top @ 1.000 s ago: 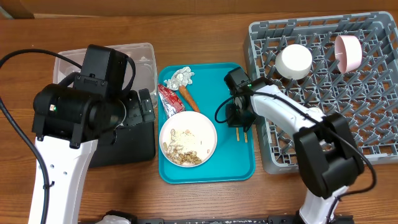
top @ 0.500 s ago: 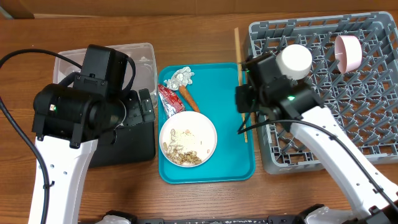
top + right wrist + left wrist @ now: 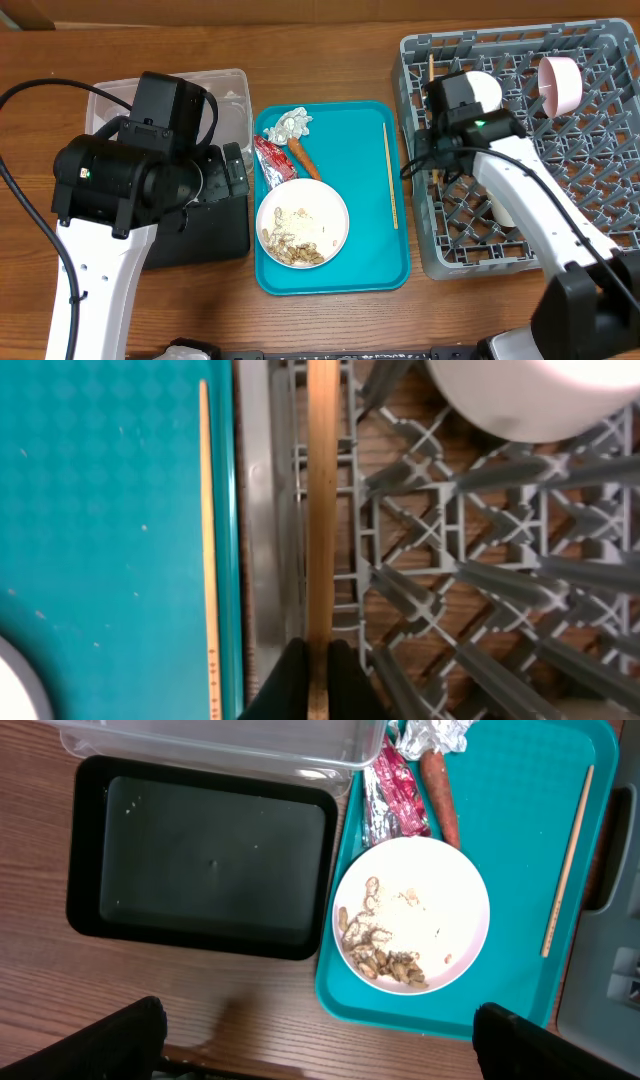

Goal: Sort waste into correct bins and load items into the dishwasher
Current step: 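Carry the chopstick into the dish rack with the right gripper, release, then return the right gripper to the tray and grasp the second chopstick, then place the second chopstick into the dish rack with the right gripper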

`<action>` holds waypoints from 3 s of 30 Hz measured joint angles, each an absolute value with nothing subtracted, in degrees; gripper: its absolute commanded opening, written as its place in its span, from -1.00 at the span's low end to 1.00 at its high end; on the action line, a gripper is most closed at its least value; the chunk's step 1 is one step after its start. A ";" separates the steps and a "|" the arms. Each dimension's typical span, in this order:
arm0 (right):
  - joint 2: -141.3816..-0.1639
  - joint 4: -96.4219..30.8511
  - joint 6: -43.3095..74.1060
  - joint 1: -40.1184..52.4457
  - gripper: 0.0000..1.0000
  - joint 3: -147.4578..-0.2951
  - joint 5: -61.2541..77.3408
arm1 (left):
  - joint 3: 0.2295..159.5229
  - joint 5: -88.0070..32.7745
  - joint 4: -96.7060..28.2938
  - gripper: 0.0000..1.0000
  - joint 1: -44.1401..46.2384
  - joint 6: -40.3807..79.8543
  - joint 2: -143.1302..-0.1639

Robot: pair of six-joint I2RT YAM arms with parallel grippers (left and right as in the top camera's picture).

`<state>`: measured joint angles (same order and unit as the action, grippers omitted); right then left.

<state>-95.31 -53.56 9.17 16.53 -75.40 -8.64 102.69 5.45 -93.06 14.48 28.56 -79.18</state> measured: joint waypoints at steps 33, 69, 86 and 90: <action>-105.95 -46.41 17.15 32.18 -0.28 -71.37 -8.67 | 102.69 5.45 -93.06 0.99 14.48 28.58 -79.20; -110.85 -54.78 12.34 30.85 -0.92 -75.92 -1.80 | 102.69 5.45 -93.06 1.00 14.48 28.56 -79.20; -93.19 -57.17 8.93 17.82 -0.92 -84.01 -4.95 | 102.69 5.45 -93.03 1.00 14.48 28.56 -79.20; -95.09 -57.30 6.57 14.26 -0.92 -81.93 -5.34 | 102.69 5.48 -93.06 1.00 14.48 28.58 -79.18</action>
<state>-95.09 -57.30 6.57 14.26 -81.93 -5.34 102.69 5.48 -93.06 14.48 28.58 -79.18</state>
